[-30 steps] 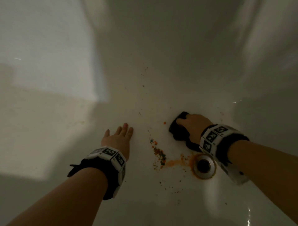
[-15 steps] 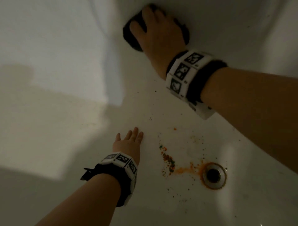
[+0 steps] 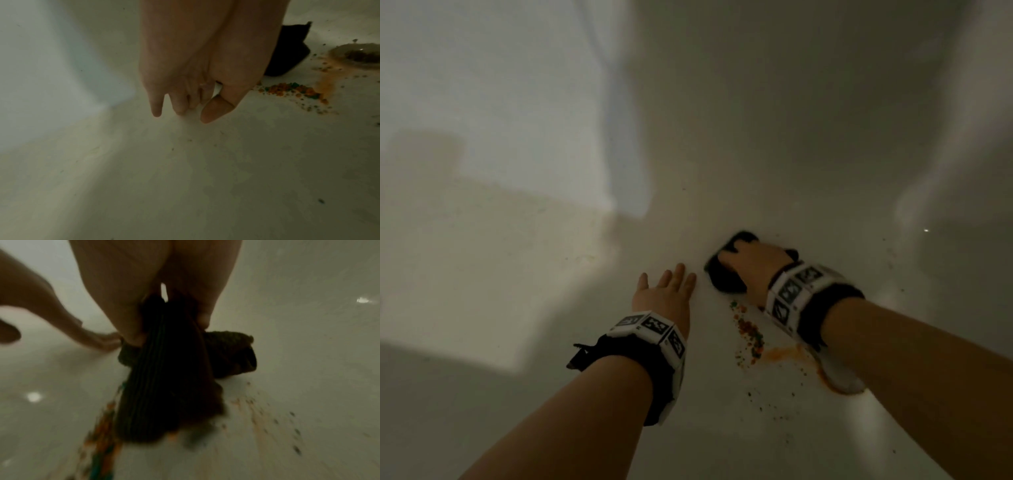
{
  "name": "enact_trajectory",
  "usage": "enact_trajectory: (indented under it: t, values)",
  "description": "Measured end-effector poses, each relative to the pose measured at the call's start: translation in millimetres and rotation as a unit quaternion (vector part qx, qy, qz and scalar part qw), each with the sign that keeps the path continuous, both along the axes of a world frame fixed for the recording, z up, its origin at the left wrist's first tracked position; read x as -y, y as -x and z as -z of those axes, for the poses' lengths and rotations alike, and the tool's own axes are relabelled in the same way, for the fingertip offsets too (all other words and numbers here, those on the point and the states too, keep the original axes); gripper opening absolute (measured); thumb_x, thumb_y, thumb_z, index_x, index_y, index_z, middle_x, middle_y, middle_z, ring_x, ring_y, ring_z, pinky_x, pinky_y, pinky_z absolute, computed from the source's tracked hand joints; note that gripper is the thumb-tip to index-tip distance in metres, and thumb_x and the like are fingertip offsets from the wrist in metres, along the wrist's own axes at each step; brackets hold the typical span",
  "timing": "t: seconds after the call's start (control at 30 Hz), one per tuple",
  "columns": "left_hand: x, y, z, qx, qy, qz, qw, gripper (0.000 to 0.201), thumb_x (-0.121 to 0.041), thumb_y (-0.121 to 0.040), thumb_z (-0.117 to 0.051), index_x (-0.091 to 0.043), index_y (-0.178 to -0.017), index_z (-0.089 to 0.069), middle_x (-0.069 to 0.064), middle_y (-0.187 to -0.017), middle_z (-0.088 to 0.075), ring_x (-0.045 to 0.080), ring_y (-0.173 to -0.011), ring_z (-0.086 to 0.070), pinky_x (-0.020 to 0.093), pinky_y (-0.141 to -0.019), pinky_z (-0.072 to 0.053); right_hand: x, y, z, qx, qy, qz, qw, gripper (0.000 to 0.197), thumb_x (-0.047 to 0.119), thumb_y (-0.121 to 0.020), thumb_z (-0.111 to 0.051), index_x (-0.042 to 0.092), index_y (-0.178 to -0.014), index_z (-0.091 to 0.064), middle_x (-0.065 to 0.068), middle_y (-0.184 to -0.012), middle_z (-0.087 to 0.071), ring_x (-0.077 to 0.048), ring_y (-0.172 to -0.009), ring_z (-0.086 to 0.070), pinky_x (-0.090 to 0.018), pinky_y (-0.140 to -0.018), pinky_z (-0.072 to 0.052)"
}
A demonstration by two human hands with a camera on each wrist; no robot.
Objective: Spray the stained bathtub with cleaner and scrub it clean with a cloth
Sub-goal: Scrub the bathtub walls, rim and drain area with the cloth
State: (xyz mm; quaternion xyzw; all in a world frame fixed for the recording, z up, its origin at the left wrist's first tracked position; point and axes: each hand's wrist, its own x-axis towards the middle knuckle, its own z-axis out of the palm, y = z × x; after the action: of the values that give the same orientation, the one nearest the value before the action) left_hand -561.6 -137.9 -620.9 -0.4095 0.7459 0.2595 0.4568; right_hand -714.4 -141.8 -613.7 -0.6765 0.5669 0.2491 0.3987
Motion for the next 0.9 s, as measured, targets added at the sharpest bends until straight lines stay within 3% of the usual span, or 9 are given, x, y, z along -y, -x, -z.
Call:
enact_trajectory:
  t: [0.1,0.23,0.3,0.37,0.53,0.67,0.77,0.83,0.9]
  values:
    - [-4.4,0.1,0.0,0.001,0.005,-0.005,1.0,0.074,-0.018,-0.096,-0.034,-0.022,-0.149,0.017,0.0,-0.156,0.023,0.017,-0.147,0.007,0.044,-0.119,0.002,-13.1,7.8,-7.6,0.02,0.067,0.012,0.998,0.033,0.02,-0.087,-0.057,0.012,-0.119,-0.053,-0.009,-0.123,-0.052,-0.023,-0.109,-0.053,-0.022,-0.076,-0.036]
    - [-6.6,-1.3,-0.2,0.001,0.011,0.002,1.0,0.075,-0.017,-0.096,-0.035,-0.021,-0.148,0.019,0.001,-0.155,0.024,0.019,-0.147,0.007,0.043,-0.12,0.002,27.9,3.0,-19.7,-0.005,0.322,0.04,0.946,0.055,0.014,-0.046,-0.086,0.003,-0.096,-0.066,-0.018,-0.094,-0.066,-0.036,-0.089,-0.064,-0.035,-0.07,-0.052]
    - [-6.3,-1.3,-1.3,0.005,0.006,0.005,1.0,0.075,-0.016,-0.096,-0.035,-0.02,-0.148,0.019,0.002,-0.155,0.024,0.019,-0.147,0.008,0.044,-0.12,0.001,58.6,-8.8,-31.6,-0.018,0.352,0.025,0.935,0.044,0.01,-0.078,-0.066,0.001,-0.12,-0.056,-0.022,-0.129,-0.05,-0.039,-0.126,-0.041,-0.045,-0.097,-0.04]
    - [-6.2,-1.3,-2.2,0.006,0.006,0.004,1.0,0.075,-0.017,-0.096,-0.035,-0.02,-0.148,0.019,0.002,-0.155,0.025,0.02,-0.146,0.008,0.043,-0.12,0.001,84.0,-14.4,-29.7,-0.011,0.329,0.077,0.941,0.043,0.013,-0.095,-0.042,0.01,-0.138,-0.04,-0.015,-0.15,-0.024,-0.032,-0.137,-0.024,-0.042,-0.105,-0.029]
    - [-5.7,-1.6,-0.3,0.005,0.001,0.009,1.0,0.077,-0.02,-0.096,-0.037,-0.02,-0.148,0.02,0.003,-0.155,0.025,0.02,-0.146,0.009,0.044,-0.12,0.002,74.1,-30.8,9.7,0.024,0.223,0.063,0.972,0.049,0.024,-0.097,-0.035,0.021,-0.146,-0.028,-0.012,-0.151,-0.02,-0.033,-0.135,-0.027,-0.044,-0.102,-0.033]
    - [-3.9,-3.5,1.0,0.001,0.0,0.012,1.0,0.078,-0.018,-0.095,-0.037,-0.022,-0.148,0.02,0.001,-0.155,0.025,0.018,-0.147,0.007,0.044,-0.12,0.002,32.7,-25.2,18.2,-0.009,0.199,-0.066,0.978,0.051,0.016,-0.098,-0.039,0.027,-0.146,-0.026,-0.009,-0.156,-0.005,-0.032,-0.14,-0.012,-0.045,-0.109,-0.027]
    - [-4.3,-5.6,1.8,-0.004,0.008,0.012,1.0,0.078,-0.016,-0.094,-0.038,-0.023,-0.149,0.017,-0.001,-0.156,0.023,0.016,-0.147,0.006,0.044,-0.119,0.001,-18.2,-10.7,21.3,0.008,0.169,-0.056,0.984,0.053,0.007,-0.094,-0.044,0.021,-0.144,-0.034,-0.01,-0.155,-0.011,-0.031,-0.14,-0.016,-0.043,-0.109,-0.027]
    - [-4.6,-5.9,1.4,-0.007,0.01,0.007,1.0,0.078,-0.014,-0.094,-0.038,-0.024,-0.149,0.017,-0.002,-0.155,0.024,0.015,-0.147,0.007,0.043,-0.118,0.002,-52.7,-3.3,23.3,0.03,0.2,-0.052,0.978,0.051,0.002,-0.075,-0.071,0.013,-0.123,-0.06,-0.019,-0.142,-0.04,-0.039,-0.127,-0.041,-0.05,-0.096,-0.044]
    - [-4.5,-5.0,1.2,-0.001,0.005,0.007,1.0,0.08,-0.014,-0.094,-0.039,-0.024,-0.148,0.019,-0.002,-0.155,0.025,0.015,-0.146,0.007,0.043,-0.118,0.002,-81.2,4.0,31.7,0.032,0.218,-0.072,0.973,0.055,0.008,-0.03,-0.094,0.014,-0.081,-0.076,-0.018,-0.104,-0.068,-0.039,-0.088,-0.066,-0.046,-0.059,-0.057]
